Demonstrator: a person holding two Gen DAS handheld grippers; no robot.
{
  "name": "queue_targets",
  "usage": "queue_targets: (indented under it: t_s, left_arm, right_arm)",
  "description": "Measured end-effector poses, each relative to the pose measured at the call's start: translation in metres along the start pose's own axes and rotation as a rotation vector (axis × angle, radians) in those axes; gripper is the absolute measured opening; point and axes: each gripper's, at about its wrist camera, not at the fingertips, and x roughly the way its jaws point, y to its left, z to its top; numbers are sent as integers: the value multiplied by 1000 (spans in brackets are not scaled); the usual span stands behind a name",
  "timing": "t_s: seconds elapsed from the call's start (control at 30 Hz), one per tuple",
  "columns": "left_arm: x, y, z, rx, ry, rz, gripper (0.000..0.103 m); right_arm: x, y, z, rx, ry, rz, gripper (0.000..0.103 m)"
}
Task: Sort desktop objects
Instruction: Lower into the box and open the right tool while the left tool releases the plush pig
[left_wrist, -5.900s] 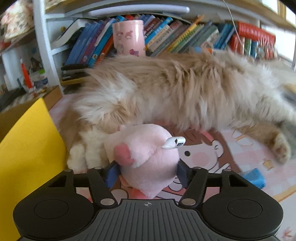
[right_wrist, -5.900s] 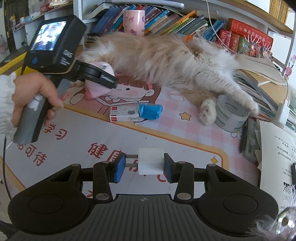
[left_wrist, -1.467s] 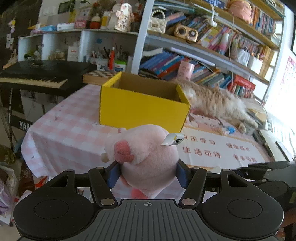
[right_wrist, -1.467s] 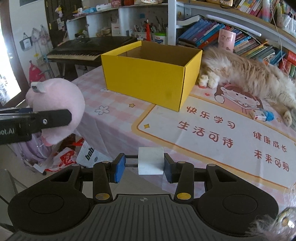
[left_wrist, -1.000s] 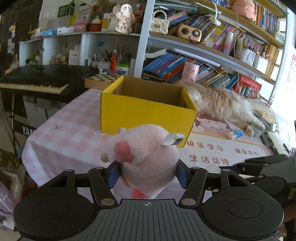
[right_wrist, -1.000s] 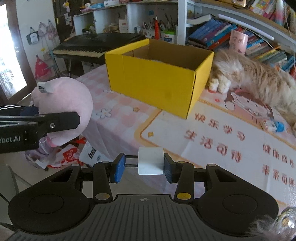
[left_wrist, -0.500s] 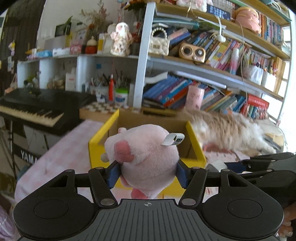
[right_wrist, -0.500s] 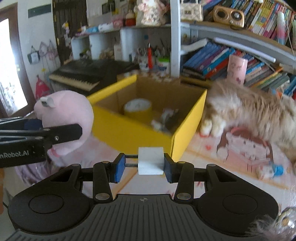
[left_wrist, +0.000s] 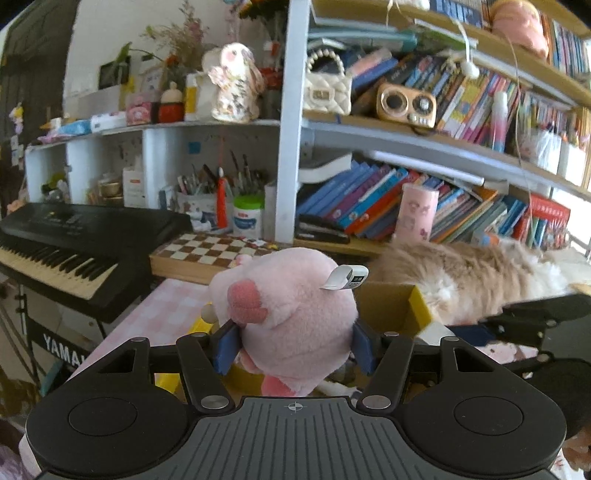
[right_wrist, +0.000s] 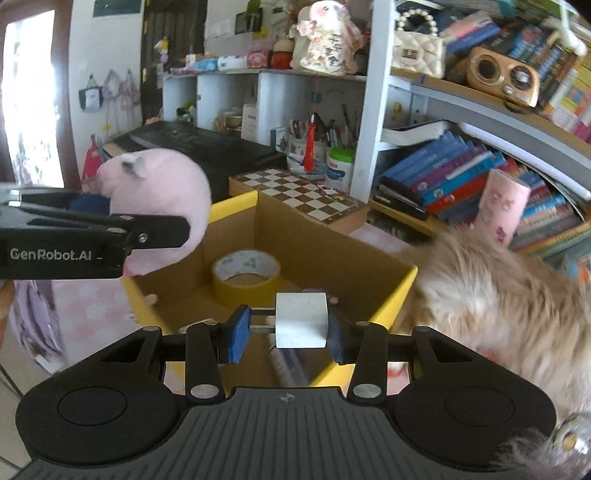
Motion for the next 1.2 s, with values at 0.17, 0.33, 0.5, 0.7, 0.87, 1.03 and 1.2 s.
queue_targets:
  t_s: [0.17,0.33,0.5,0.7,0.87,1.03,1.2]
  left_arm:
    - [31,-3,-7,26,73,19,61]
    - [52,-3,-14,37,129,29,61]
    - [67,-3,-18,64,170,33,61]
    - [79,-4,-23,78,209,39,62]
    - [86,-3,-28,77,228,38,63]
    - [86,-4,-29,87,226,38,70]
    - [74,-8,-23,96,169,60,80]
  right_arm:
    - [34,-6,7,-52,40,16,40]
    - [60,-2,5,-122,90,44,40]
    - [81,-2,6,-185,138,65,40]
    - [100,-3,4,-268,199,74,40]
    - [107,-4,1,-299,230,76,40]
    - [109,-4,-2,-313,239,69,40]
    - [109,-4,-1,-301,229,61,42]
